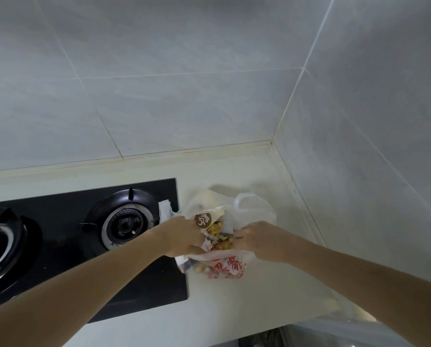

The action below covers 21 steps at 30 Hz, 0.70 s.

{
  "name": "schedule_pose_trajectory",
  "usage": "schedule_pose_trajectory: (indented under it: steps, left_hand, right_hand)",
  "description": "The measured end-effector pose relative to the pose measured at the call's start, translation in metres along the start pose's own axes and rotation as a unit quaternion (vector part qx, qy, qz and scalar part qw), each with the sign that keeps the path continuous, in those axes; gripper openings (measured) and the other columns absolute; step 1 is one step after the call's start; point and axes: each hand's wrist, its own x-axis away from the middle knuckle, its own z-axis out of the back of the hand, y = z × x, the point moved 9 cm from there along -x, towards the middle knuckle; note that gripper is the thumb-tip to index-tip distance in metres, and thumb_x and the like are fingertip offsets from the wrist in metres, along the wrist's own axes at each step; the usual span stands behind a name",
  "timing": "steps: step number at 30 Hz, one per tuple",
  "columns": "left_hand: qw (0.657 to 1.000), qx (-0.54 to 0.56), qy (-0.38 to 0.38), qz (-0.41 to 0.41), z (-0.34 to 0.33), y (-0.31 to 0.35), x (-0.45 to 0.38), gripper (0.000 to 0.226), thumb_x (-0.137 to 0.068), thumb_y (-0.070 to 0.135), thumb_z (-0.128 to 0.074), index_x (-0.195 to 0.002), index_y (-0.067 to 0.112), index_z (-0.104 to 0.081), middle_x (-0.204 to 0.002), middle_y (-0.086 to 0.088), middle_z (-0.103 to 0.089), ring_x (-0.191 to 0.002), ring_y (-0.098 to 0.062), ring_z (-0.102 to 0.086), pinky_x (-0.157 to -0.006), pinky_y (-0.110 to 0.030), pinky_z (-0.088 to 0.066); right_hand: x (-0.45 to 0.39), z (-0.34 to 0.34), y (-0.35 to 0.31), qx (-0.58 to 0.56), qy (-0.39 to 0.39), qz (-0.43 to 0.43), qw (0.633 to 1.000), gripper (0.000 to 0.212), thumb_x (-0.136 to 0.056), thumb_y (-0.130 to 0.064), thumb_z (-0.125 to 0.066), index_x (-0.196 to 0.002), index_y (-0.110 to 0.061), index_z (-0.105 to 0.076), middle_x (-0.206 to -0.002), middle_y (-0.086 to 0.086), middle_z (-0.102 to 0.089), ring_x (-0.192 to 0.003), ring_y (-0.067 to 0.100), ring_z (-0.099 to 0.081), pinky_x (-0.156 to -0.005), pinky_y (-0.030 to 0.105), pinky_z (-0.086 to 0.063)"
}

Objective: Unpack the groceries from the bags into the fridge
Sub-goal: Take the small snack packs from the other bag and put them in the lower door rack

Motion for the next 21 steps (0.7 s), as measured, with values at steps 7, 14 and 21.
schedule_pose_trajectory:
  steps: [7, 14, 21]
  left_hand:
    - [0.979, -0.018, -0.018, 0.203, -0.005, -0.026, 0.023, 0.076, -0.086, 0.087, -0.029, -0.102, 0.024, -0.069, -0.084, 0.003, -0.067, -0.071, -0.017, -0.054, -0.082, -0.038, -0.043]
    - [0.942, 0.011, 0.025, 0.335, 0.008, -0.045, 0.036, 0.062, -0.100, 0.070, -0.031, -0.085, 0.019, -0.063, -0.065, 0.005, -0.047, -0.068, -0.018, -0.055, -0.070, -0.034, -0.038]
    - [0.951, -0.054, 0.054, 0.298, -0.002, -0.058, 0.040, 0.081, -0.075, 0.072, -0.063, -0.140, 0.028, -0.045, -0.135, -0.003, -0.050, -0.129, -0.025, -0.044, -0.114, -0.047, -0.030]
  right_hand:
    - [0.028, -0.021, 0.045, 0.027, -0.081, -0.187, 0.979, 0.053, -0.094, -0.052, -0.066, -0.133, -0.019, -0.053, -0.113, 0.001, -0.064, -0.098, 0.023, -0.068, -0.072, 0.031, -0.045]
    - [0.031, -0.016, 0.058, -0.055, -0.001, -0.182, 0.982, 0.121, -0.048, -0.092, -0.061, -0.155, -0.046, -0.028, -0.125, -0.026, -0.063, -0.138, 0.011, -0.048, -0.108, 0.035, -0.046]
    - [0.035, 0.039, 0.036, 0.055, 0.142, -0.031, 0.988, 0.047, -0.088, 0.008, -0.035, -0.113, -0.017, -0.066, -0.097, -0.003, -0.064, -0.077, 0.018, -0.064, -0.060, 0.032, -0.054]
